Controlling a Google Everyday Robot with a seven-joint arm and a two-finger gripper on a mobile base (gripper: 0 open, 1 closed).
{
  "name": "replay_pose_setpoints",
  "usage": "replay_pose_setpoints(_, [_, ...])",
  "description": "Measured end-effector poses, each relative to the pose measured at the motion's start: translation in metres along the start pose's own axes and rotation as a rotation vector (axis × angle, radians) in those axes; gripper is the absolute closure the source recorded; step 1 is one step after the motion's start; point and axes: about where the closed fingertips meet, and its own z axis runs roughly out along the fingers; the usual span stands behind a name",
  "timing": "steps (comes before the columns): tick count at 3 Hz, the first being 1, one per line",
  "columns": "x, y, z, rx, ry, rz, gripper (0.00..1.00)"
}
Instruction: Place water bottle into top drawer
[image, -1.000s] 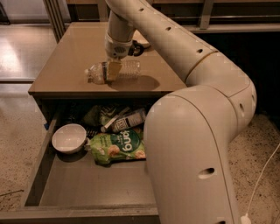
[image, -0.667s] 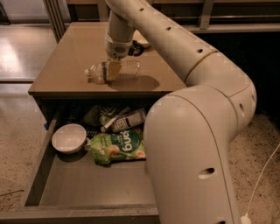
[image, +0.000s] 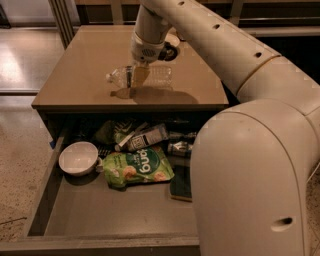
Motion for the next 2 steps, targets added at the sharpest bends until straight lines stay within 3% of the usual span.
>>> replay_pose_setpoints(2, [0.041,0.047,-0.038,0.065,-0.02,0.097,1.0])
